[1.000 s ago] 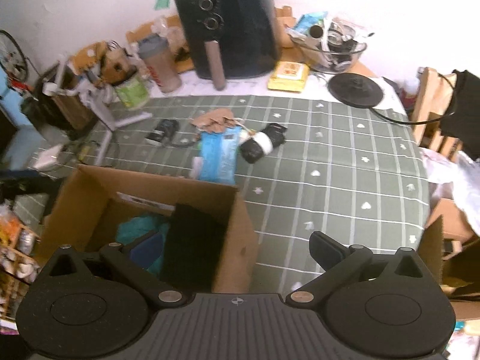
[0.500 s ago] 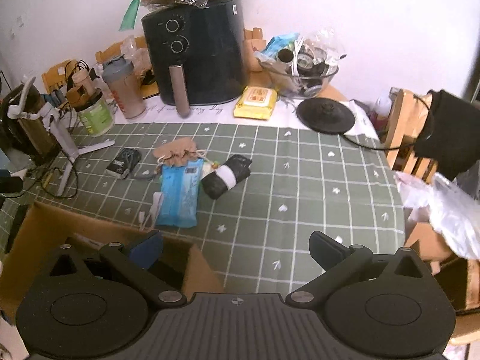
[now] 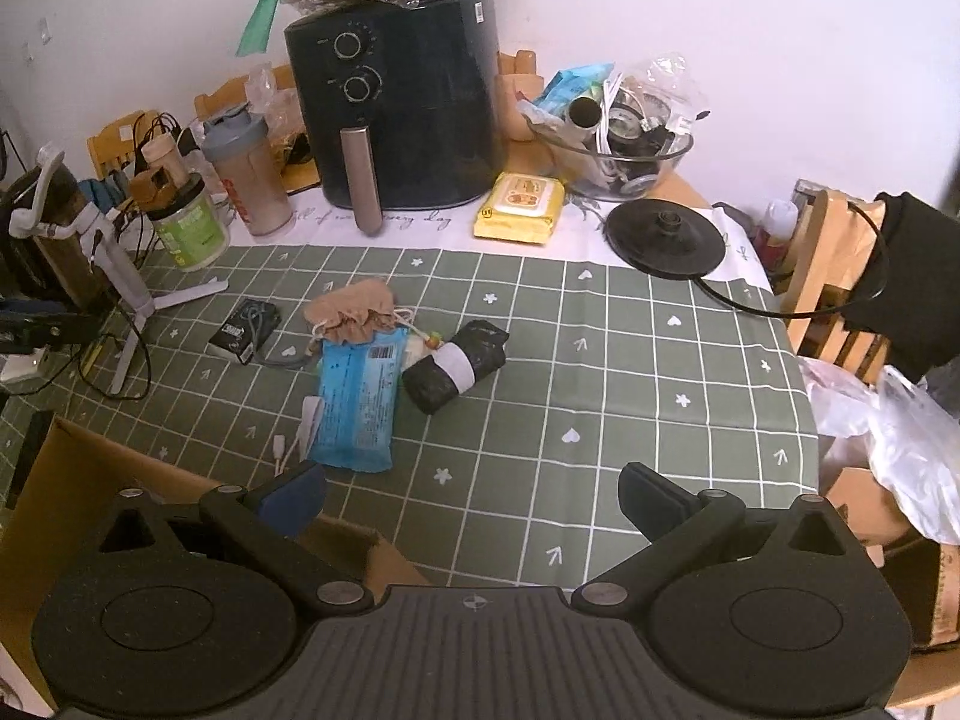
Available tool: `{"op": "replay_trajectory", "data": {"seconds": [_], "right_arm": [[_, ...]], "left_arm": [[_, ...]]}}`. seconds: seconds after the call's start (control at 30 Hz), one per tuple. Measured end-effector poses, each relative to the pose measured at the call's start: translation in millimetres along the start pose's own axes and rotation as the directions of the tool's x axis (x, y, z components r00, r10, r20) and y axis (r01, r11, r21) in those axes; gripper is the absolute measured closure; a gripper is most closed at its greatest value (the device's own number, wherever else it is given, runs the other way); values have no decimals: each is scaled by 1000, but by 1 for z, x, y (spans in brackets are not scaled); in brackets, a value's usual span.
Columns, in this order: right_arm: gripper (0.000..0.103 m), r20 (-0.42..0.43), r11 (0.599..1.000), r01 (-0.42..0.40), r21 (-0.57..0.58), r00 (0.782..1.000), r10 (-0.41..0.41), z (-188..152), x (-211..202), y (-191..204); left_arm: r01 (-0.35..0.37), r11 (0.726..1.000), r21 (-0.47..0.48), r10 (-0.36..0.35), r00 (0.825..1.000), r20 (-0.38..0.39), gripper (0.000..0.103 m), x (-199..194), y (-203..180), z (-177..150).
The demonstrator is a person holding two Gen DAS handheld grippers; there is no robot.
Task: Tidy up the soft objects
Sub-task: 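Move the left tool over the black printed snack packet, then close the left tool on the black snack packet and lift it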
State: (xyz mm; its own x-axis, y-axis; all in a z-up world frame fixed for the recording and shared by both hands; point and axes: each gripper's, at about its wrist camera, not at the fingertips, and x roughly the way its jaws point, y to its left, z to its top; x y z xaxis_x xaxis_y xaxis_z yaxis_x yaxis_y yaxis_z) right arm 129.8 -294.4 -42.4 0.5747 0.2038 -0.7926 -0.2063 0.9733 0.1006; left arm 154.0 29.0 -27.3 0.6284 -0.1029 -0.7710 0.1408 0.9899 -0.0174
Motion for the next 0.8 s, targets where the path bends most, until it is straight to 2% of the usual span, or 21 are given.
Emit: {"op": "replay_trajectory", "data": {"seconds": [0.13,0.33,0.53,0.7,0.8], "right_arm": [[0,19,999,9,41,1000,-9,4,-1,-5],[0,25,996,8,84,1000,-10,6,-3,-11],[0,13,994,21,106,1000,-22,4,-3,-12],[0,-5,993,36,114,999,-36,2,-4,-11],[0,-14,993,48,110,999,-46,1,-4,-9]], "left_arm": [[1,999,50,0,1000,-4,27,20,1,3],[0,997,75,2,1000,-31,28,55,7,4],[-30,992,126,38,997,-64,28,95,10,2],[-35,991,129,47,994,-95,28,128,14,1],[-68,987,148,86,990,-114,28,145,14,-1]]}}
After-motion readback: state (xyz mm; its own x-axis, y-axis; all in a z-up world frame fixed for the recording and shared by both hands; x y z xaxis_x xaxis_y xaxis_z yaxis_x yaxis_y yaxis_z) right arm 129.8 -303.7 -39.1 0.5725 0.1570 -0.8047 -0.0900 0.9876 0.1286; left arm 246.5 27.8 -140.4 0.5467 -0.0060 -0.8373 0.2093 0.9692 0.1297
